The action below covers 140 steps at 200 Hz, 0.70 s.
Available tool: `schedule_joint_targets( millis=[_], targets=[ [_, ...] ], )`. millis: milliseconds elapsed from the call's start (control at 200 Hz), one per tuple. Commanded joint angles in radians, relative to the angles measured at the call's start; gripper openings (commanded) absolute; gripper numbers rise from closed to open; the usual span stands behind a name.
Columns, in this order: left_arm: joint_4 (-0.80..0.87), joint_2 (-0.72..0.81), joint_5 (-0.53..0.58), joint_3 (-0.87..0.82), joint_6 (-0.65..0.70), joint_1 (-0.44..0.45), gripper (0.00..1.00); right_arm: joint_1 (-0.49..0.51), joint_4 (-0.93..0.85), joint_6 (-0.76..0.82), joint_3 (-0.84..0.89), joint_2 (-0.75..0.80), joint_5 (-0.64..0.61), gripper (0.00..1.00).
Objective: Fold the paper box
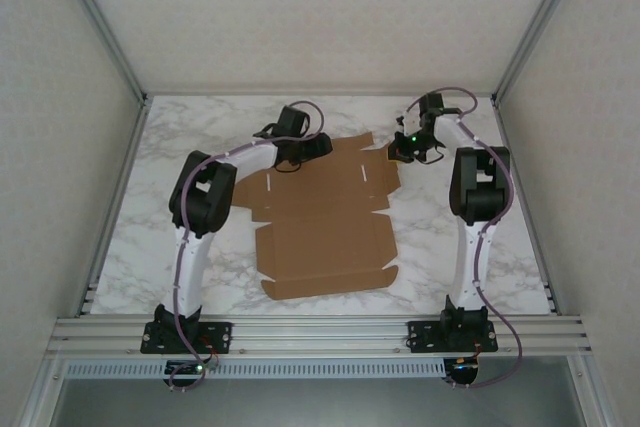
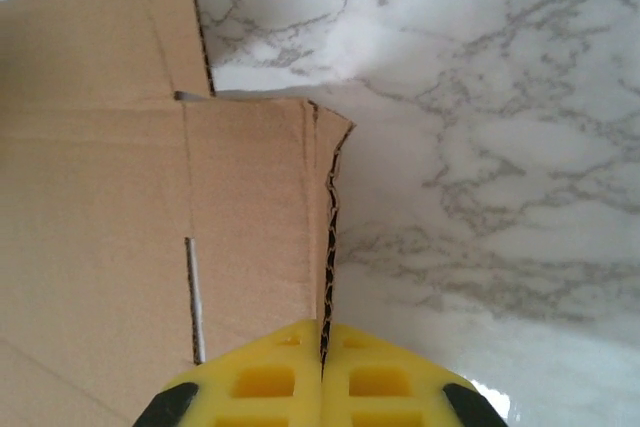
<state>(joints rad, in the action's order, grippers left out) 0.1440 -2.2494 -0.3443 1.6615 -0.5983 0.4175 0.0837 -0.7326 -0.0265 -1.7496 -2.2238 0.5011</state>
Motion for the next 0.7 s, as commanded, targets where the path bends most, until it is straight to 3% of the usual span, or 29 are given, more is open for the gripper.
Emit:
schedule_joint_targets(
  millis=[0, 305, 551, 696],
  targets=[
    [0.014, 0.145, 0.009, -0.001, -0.096, -0.032, 0.76, 0.005, 0.18, -0.055, 0.11, 0.175, 0.021, 0.0],
    [0.087, 0.352, 0.044, -0.011, -0.387, -0.065, 0.8, 0.007, 0.754, -0.165, 0.6, 0.581, -0.1, 0.0],
    [0.003, 0.435, -0.015, -0.111, -0.663, -0.058, 0.81, 0.024, 1.014, -0.162, 0.838, 0.743, -0.156, 0.0],
    [0.018, 0.418, -0.011, -0.089, -0.75, -0.045, 0.87, 0.058, 1.119, -0.116, 0.95, 0.838, -0.229, 0.0]
  ],
)
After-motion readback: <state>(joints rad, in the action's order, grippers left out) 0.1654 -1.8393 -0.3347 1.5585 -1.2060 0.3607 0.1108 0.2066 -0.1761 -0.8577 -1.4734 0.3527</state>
